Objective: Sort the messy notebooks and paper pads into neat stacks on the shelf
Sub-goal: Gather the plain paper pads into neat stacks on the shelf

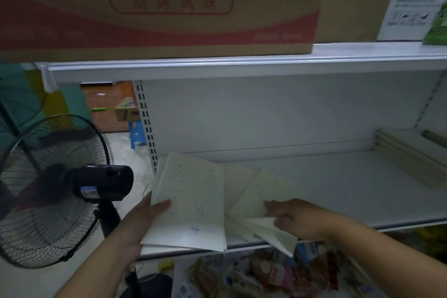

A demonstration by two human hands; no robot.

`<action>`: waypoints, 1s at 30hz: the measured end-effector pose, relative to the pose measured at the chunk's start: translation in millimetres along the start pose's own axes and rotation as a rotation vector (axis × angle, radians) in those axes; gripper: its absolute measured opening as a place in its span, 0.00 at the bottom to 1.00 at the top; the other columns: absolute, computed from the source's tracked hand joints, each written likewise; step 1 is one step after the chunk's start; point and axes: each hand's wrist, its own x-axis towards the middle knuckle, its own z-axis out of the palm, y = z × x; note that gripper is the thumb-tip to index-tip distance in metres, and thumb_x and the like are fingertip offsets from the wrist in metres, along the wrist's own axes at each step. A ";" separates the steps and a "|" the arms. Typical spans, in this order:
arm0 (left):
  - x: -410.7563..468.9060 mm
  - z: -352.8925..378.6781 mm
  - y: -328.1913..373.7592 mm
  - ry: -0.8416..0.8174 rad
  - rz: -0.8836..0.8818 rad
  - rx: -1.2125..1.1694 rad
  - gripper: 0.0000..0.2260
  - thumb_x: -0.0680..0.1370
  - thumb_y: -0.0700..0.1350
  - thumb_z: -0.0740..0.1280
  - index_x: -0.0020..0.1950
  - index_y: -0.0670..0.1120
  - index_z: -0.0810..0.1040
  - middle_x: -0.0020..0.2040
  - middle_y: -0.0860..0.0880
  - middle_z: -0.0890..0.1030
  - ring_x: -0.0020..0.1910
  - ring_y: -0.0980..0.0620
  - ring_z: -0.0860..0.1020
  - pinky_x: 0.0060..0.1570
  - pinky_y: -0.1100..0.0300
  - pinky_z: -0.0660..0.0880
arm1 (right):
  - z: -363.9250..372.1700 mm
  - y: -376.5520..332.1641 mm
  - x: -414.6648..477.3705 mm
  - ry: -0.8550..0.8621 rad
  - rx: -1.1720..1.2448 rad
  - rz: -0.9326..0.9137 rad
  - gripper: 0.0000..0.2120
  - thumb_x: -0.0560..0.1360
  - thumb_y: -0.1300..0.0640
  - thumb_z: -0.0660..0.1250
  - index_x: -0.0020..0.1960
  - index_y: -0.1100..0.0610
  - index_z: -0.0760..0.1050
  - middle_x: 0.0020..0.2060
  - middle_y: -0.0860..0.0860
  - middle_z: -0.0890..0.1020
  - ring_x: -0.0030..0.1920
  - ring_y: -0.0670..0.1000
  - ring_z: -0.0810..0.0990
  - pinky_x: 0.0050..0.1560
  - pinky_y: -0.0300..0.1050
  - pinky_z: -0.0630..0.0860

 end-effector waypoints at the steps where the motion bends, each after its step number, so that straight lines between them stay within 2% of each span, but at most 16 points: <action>1: -0.4 8.0 -0.6 0.007 0.009 0.008 0.18 0.73 0.40 0.67 0.62 0.49 0.75 0.53 0.42 0.84 0.50 0.38 0.82 0.44 0.48 0.81 | 1.7 6.6 -5.4 0.084 -0.037 0.020 0.21 0.82 0.50 0.52 0.74 0.50 0.62 0.75 0.46 0.60 0.73 0.46 0.60 0.72 0.37 0.57; 3: -1.2 25.2 -3.7 0.024 0.026 0.029 0.16 0.75 0.39 0.66 0.62 0.49 0.75 0.52 0.42 0.84 0.50 0.39 0.82 0.44 0.49 0.81 | 4.3 20.7 -15.2 0.254 -0.059 0.062 0.19 0.83 0.53 0.50 0.73 0.50 0.63 0.72 0.47 0.67 0.69 0.49 0.67 0.65 0.34 0.63; 6: -2.4 50.1 -6.0 0.043 0.020 0.058 0.15 0.77 0.38 0.65 0.62 0.47 0.74 0.53 0.41 0.83 0.50 0.40 0.81 0.48 0.49 0.77 | -2.8 47.9 -31.9 0.527 0.114 0.093 0.18 0.82 0.57 0.53 0.70 0.49 0.68 0.68 0.48 0.72 0.66 0.49 0.72 0.59 0.33 0.65; 8: -1.8 61.7 -6.4 0.044 -0.004 0.060 0.14 0.77 0.37 0.64 0.61 0.46 0.74 0.52 0.41 0.82 0.50 0.40 0.80 0.49 0.49 0.77 | -16.6 67.5 -45.2 0.736 0.167 0.043 0.17 0.80 0.59 0.56 0.66 0.52 0.74 0.64 0.51 0.77 0.63 0.52 0.75 0.60 0.38 0.68; 11: -2.9 79.9 -14.5 0.039 -0.035 0.101 0.17 0.76 0.38 0.67 0.65 0.45 0.73 0.59 0.41 0.80 0.54 0.41 0.79 0.59 0.46 0.73 | -39.1 79.9 -65.2 0.941 0.100 -0.147 0.20 0.74 0.54 0.55 0.57 0.58 0.80 0.53 0.56 0.83 0.53 0.57 0.82 0.52 0.40 0.73; 13: -6.0 102.9 -27.0 0.061 -0.093 0.174 0.30 0.73 0.42 0.71 0.73 0.44 0.65 0.67 0.43 0.74 0.59 0.44 0.76 0.66 0.48 0.69 | -46.0 76.0 -76.8 0.934 0.038 -0.292 0.20 0.74 0.55 0.54 0.54 0.61 0.81 0.48 0.57 0.84 0.47 0.57 0.84 0.48 0.37 0.71; 15: -5.0 128.8 -46.2 0.037 -0.184 0.142 0.39 0.69 0.49 0.74 0.75 0.44 0.61 0.67 0.42 0.75 0.62 0.43 0.76 0.67 0.46 0.68 | -43.4 67.9 -85.5 0.909 -0.051 -0.464 0.17 0.78 0.54 0.56 0.53 0.60 0.80 0.48 0.56 0.84 0.47 0.55 0.83 0.50 0.40 0.73; 18: -12.9 176.6 -65.7 -0.073 -0.316 0.092 0.39 0.62 0.67 0.72 0.67 0.46 0.75 0.63 0.42 0.78 0.61 0.41 0.77 0.66 0.44 0.69 | -24.2 65.4 -102.0 0.874 -0.240 -0.731 0.18 0.81 0.56 0.52 0.52 0.58 0.80 0.49 0.54 0.84 0.50 0.52 0.80 0.58 0.45 0.73; 19: -18.7 193.3 -69.6 -0.095 -0.348 0.072 0.37 0.63 0.67 0.71 0.64 0.44 0.77 0.61 0.40 0.79 0.58 0.41 0.79 0.64 0.45 0.70 | -18.0 71.2 -108.5 0.856 -0.272 -0.782 0.17 0.81 0.58 0.51 0.52 0.58 0.80 0.50 0.53 0.84 0.51 0.52 0.80 0.60 0.47 0.73; 20: -24.8 208.1 -73.4 -0.130 -0.382 0.013 0.33 0.67 0.63 0.70 0.63 0.41 0.78 0.60 0.38 0.79 0.54 0.40 0.80 0.61 0.45 0.72 | -13.0 78.4 -116.0 0.840 -0.283 -0.796 0.16 0.81 0.59 0.52 0.52 0.58 0.79 0.51 0.53 0.83 0.52 0.52 0.80 0.62 0.49 0.74; 21: -30.2 222.7 -78.9 -0.167 -0.403 -0.033 0.30 0.69 0.57 0.71 0.63 0.39 0.77 0.60 0.35 0.78 0.52 0.39 0.79 0.60 0.45 0.72 | -8.4 87.0 -124.9 0.828 -0.285 -0.788 0.16 0.81 0.59 0.53 0.52 0.57 0.79 0.51 0.52 0.83 0.52 0.51 0.80 0.63 0.50 0.73; 24: -43.3 263.5 -93.7 -0.197 -0.395 -0.031 0.36 0.60 0.42 0.78 0.65 0.36 0.73 0.61 0.31 0.76 0.58 0.33 0.75 0.65 0.39 0.68 | 1.2 117.3 -159.2 0.768 -0.267 -0.712 0.13 0.81 0.56 0.55 0.53 0.55 0.78 0.54 0.50 0.82 0.56 0.49 0.79 0.64 0.51 0.72; 26: -48.1 293.0 -102.7 -0.205 -0.344 -0.024 0.25 0.66 0.38 0.73 0.63 0.37 0.74 0.57 0.30 0.78 0.58 0.30 0.75 0.62 0.34 0.68 | 8.1 134.9 -188.5 0.662 -0.149 -0.597 0.14 0.80 0.46 0.57 0.54 0.50 0.79 0.60 0.44 0.79 0.63 0.42 0.74 0.70 0.46 0.65; 28: -49.8 322.1 -113.8 -0.150 -0.274 0.028 0.13 0.73 0.35 0.66 0.57 0.39 0.75 0.49 0.32 0.81 0.51 0.31 0.79 0.55 0.35 0.74 | 19.8 157.5 -217.2 0.540 0.201 -0.369 0.23 0.74 0.33 0.56 0.58 0.45 0.79 0.68 0.36 0.67 0.70 0.30 0.57 0.71 0.33 0.51; 29: -50.8 335.8 -118.8 -0.137 -0.240 0.067 0.09 0.74 0.35 0.64 0.55 0.39 0.75 0.44 0.35 0.82 0.47 0.34 0.80 0.50 0.39 0.77 | 26.2 169.4 -228.8 0.481 0.399 -0.226 0.30 0.71 0.28 0.55 0.62 0.45 0.76 0.70 0.33 0.59 0.70 0.28 0.50 0.70 0.29 0.48; 30: -51.4 349.1 -124.2 -0.138 -0.207 0.090 0.07 0.75 0.35 0.64 0.53 0.40 0.75 0.41 0.37 0.83 0.43 0.36 0.81 0.45 0.44 0.78 | 29.0 179.4 -238.9 0.495 0.557 -0.106 0.37 0.67 0.25 0.55 0.68 0.45 0.70 0.71 0.32 0.53 0.72 0.30 0.46 0.72 0.30 0.47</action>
